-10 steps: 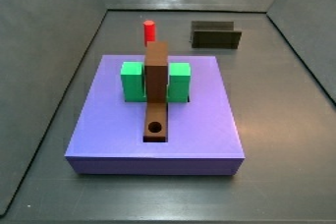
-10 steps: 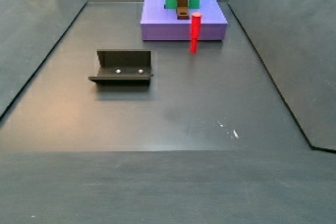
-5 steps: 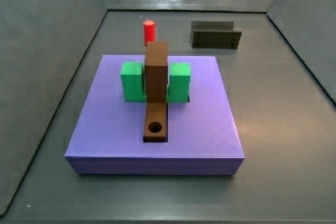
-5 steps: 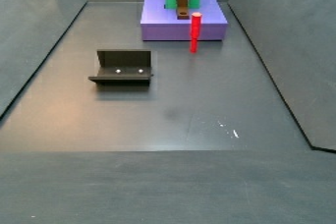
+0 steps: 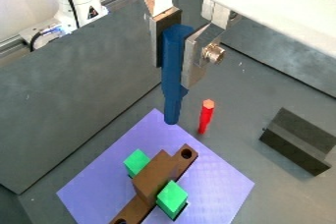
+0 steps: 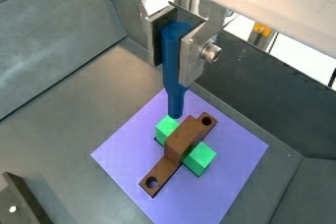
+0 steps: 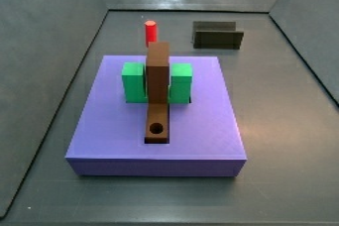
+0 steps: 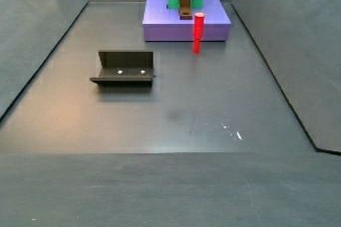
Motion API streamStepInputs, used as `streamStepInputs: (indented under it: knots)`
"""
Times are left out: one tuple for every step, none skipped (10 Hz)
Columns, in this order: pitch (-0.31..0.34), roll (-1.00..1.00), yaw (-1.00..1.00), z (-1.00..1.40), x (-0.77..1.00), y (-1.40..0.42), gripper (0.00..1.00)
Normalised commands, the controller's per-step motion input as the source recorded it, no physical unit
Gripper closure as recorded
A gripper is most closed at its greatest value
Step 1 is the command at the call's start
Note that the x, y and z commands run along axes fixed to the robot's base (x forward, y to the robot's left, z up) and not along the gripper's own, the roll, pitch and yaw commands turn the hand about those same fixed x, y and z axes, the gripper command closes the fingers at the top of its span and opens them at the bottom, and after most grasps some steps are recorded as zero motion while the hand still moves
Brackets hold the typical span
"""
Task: Pick up the blue object. Move up. Move to above the board. Insert the blue object.
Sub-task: Insert the blue object.
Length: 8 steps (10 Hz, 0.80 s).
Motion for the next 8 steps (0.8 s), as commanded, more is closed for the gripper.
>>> streamStepInputs:
  knots:
    - [-0.016, 0.0, 0.01, -0.13, 0.0, -0.11, 1.0]
    - [-0.01, 0.0, 0.0, -0.11, 0.0, -0.1, 1.0]
    - [-0.011, 0.0, 0.0, -0.12, 0.0, -0.09, 1.0]
    - [-0.017, 0.0, 0.0, -0.11, 0.0, -0.11, 1.0]
    - [-0.03, 0.0, 0.0, -0.11, 0.0, -0.17, 1.0]
    - [-0.049, 0.0, 0.0, -0.14, 0.0, -0.24, 1.0]
    - [-0.067, 0.0, 0.0, -0.15, 0.0, -0.28, 1.0]
    - [-0.06, 0.0, 0.0, -0.13, 0.0, -0.3, 1.0]
